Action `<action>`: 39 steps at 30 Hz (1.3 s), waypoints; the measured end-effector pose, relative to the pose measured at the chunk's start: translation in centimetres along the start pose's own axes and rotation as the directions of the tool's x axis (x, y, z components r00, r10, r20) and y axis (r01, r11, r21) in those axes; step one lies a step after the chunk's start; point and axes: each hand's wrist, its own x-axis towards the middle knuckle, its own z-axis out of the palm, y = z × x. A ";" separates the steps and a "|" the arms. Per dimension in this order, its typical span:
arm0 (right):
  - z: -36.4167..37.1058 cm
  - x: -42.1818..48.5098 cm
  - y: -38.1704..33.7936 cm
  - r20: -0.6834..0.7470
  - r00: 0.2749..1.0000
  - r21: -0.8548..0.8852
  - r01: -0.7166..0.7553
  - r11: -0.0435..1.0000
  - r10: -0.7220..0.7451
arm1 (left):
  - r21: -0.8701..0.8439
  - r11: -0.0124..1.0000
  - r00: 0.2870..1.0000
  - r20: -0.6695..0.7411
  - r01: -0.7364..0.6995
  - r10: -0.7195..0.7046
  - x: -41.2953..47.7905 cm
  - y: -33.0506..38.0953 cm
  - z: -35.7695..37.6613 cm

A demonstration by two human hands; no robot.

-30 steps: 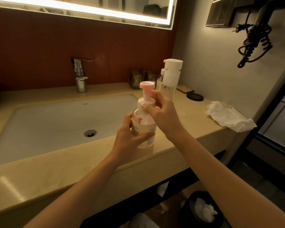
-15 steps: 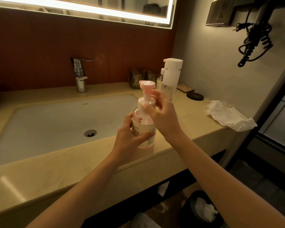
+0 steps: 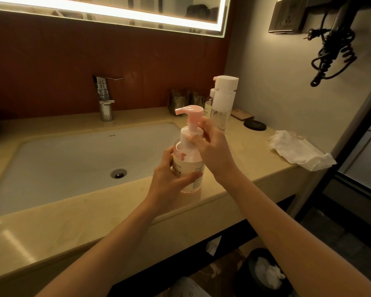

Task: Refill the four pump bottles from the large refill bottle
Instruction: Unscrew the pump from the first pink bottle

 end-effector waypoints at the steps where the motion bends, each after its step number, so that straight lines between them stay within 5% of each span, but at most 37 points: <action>1: 0.0 0.1 -0.1 0.005 1.000 0.004 -0.009 1.000 0.009 | 0.002 1.000 1.000 0.002 -0.001 0.001 0.0 0.0 0.0; 7: 0.7 0.6 -0.1 -0.101 0.995 -0.201 -0.013 0.979 -0.008 | -0.003 1.000 1.000 -0.002 0.013 -0.013 0.0 0.1 0.1; 16: 0.0 -0.1 0.4 0.003 1.000 0.099 -0.027 0.995 0.027 | -0.018 1.000 1.000 0.004 0.006 -0.006 -0.2 0.3 0.0; 24: 0.8 0.3 0.5 -0.162 0.984 -0.151 0.054 0.987 -0.079 | -0.015 1.000 1.000 0.006 0.009 -0.009 -0.2 0.6 0.1; 30: 0.8 -0.3 0.7 -0.094 0.995 0.040 0.020 0.999 -0.016 | -0.033 0.999 1.000 -0.002 0.002 -0.002 -0.2 0.4 0.1; 39: 0.9 0.1 0.5 -0.201 0.979 -0.076 0.024 0.997 -0.039 | -0.020 1.000 1.000 0.001 -0.001 0.001 -0.1 0.3 0.1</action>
